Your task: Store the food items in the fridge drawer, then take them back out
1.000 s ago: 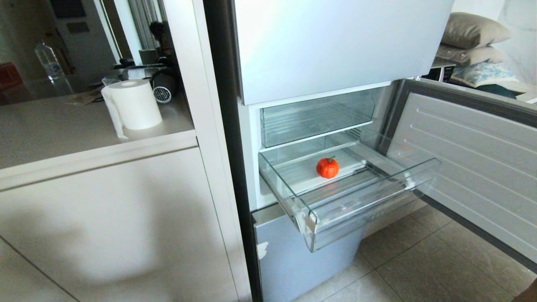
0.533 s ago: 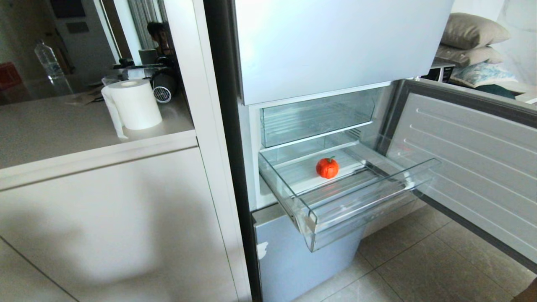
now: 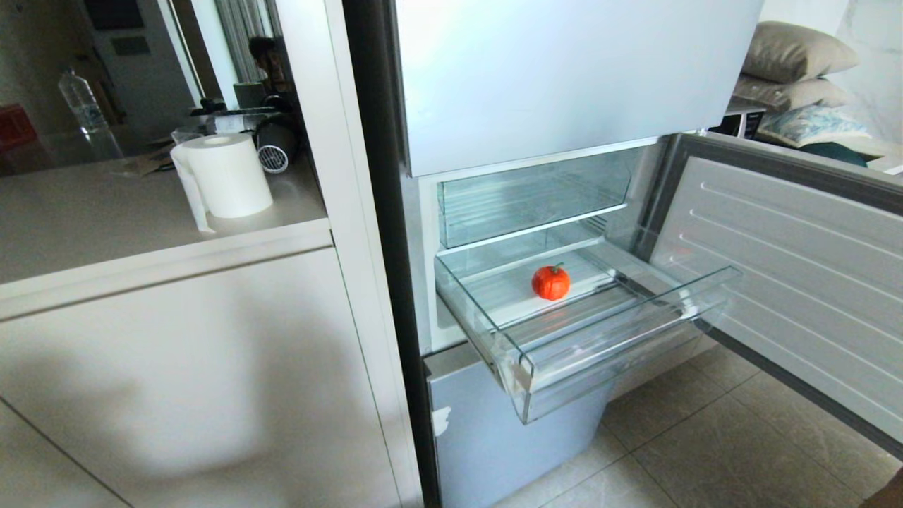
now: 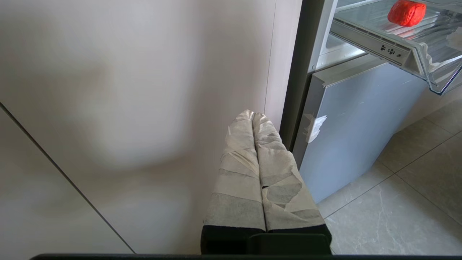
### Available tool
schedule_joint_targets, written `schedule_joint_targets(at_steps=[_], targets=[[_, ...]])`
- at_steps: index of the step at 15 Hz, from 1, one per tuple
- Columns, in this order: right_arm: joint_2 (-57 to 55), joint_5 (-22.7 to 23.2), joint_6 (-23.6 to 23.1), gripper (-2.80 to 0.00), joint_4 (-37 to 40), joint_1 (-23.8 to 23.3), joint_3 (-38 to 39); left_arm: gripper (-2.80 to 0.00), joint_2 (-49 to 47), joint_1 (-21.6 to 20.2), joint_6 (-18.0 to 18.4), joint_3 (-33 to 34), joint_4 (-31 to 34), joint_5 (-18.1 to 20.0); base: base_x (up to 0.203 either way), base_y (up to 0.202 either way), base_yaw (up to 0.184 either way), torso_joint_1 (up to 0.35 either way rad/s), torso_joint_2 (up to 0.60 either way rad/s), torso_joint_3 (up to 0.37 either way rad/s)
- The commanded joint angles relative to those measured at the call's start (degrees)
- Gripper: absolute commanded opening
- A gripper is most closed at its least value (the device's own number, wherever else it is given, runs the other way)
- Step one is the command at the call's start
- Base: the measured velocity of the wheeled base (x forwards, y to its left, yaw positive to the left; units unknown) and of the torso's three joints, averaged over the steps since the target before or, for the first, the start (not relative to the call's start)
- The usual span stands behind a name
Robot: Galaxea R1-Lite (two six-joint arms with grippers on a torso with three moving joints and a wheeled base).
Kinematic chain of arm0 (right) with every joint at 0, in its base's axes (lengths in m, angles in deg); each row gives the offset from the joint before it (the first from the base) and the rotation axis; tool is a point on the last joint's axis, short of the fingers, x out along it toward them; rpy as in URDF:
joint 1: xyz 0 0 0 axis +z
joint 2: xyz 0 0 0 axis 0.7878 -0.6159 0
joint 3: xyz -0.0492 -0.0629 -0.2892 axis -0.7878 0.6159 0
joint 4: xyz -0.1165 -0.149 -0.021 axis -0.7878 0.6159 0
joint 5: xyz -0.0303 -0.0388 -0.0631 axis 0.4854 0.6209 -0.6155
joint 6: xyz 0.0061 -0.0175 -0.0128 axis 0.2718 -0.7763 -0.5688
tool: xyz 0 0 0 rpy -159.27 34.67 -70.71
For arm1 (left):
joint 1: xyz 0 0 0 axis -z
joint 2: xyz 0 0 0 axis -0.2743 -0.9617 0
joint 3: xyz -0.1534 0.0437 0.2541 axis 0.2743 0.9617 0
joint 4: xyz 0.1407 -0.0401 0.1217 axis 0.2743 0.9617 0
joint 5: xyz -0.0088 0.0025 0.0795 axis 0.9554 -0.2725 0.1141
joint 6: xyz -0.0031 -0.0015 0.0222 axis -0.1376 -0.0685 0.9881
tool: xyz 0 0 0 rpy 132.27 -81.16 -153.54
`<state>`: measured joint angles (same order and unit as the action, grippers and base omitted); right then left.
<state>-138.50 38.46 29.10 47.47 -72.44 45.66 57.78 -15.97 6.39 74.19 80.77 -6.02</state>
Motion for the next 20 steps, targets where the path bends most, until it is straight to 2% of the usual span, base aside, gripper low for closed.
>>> schedule_joint_targets(at_steps=[1, 3, 5, 10, 12, 15, 17, 20], targets=[[0.6, -8.4, -0.8, -2.80, 3.4, 18.1, 1.3, -2.80, 0.0, 0.0, 0.0, 0.0, 0.0, 0.0, 0.000, 0.000, 0.000, 0.000, 0.00, 0.000], [-0.6, -13.4, -1.2, -2.80, 5.6, 27.7, 3.9, -2.80, 0.0, 0.0, 0.0, 0.0, 0.0, 0.0, 0.000, 0.000, 0.000, 0.000, 0.00, 0.000], [-2.6, -15.5, -0.6, -2.80, 5.5, 31.0, 8.3, -2.80, 0.0, 0.0, 0.0, 0.0, 0.0, 0.0, 0.000, 0.000, 0.000, 0.000, 0.00, 0.000], [-2.0, -14.6, -0.4, -2.80, 5.2, 30.9, 9.8, -2.80, 0.0, 0.0, 0.0, 0.0, 0.0, 0.0, 0.000, 0.000, 0.000, 0.000, 0.00, 0.000], [-3.6, -10.9, -0.6, -2.80, 5.2, 31.1, 8.6, -2.80, 0.0, 0.0, 0.0, 0.0, 0.0, 0.0, 0.000, 0.000, 0.000, 0.000, 0.00, 0.000], [-4.3, -8.8, -0.9, -2.80, 5.2, 31.4, 6.4, -2.80, 0.0, 0.0, 0.0, 0.0, 0.0, 0.0, 0.000, 0.000, 0.000, 0.000, 0.00, 0.000], [-4.4, -5.3, -1.1, -2.80, 5.2, 31.3, 4.8, -2.80, 0.0, 0.0, 0.0, 0.0, 0.0, 0.0, 0.000, 0.000, 0.000, 0.000, 0.00, 0.000], [-5.7, -4.8, -2.6, -2.80, 5.2, 31.3, 3.8, -2.80, 0.0, 0.0, 0.1, 0.0, 0.0, 0.0, 0.000, 0.000, 0.000, 0.000, 0.00, 0.000]])
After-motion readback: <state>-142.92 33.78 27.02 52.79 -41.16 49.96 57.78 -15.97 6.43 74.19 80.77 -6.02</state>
